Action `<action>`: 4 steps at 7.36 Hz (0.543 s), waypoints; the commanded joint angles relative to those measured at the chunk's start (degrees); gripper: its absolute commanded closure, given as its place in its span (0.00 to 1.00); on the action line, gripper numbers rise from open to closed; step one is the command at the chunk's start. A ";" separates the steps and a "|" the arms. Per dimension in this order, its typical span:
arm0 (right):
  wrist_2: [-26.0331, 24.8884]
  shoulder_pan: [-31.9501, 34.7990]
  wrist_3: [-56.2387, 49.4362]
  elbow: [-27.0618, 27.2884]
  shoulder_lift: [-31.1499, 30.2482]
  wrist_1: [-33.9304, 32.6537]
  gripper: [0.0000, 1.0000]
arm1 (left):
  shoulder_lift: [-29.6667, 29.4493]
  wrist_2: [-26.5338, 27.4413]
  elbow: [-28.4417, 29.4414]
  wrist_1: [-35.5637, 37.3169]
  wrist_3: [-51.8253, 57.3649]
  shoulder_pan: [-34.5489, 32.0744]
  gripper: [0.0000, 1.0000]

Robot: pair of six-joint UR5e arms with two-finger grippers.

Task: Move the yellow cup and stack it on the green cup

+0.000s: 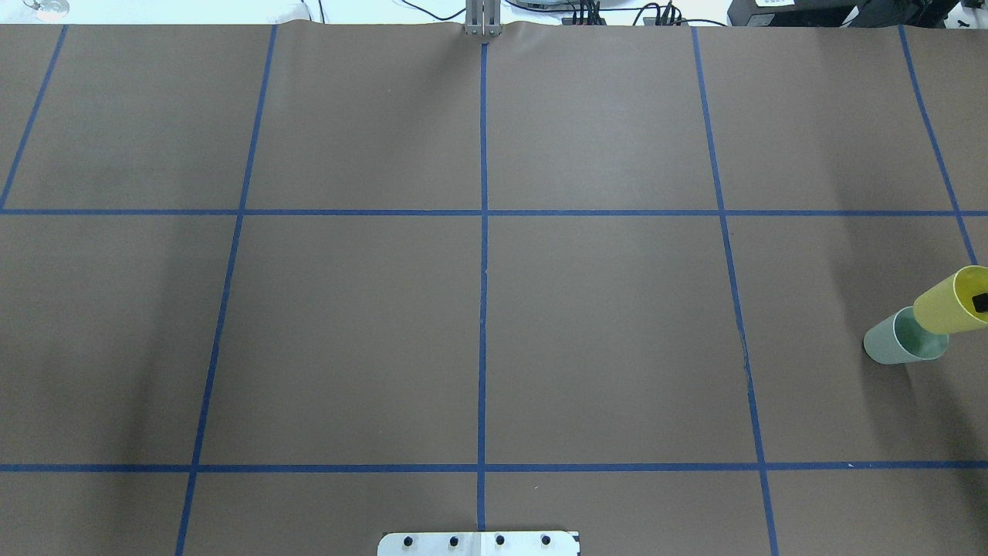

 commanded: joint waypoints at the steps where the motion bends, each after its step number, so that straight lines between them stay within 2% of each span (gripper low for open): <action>1: 0.21 -0.82 2.24 -1.70 0.08 3.58 1.00 | -0.04 0.04 0.08 0.00 -0.08 0.11 0.00; 4: 0.21 -1.87 2.24 -1.70 -0.18 3.67 1.00 | -0.04 -0.05 0.08 0.00 -0.17 0.11 0.00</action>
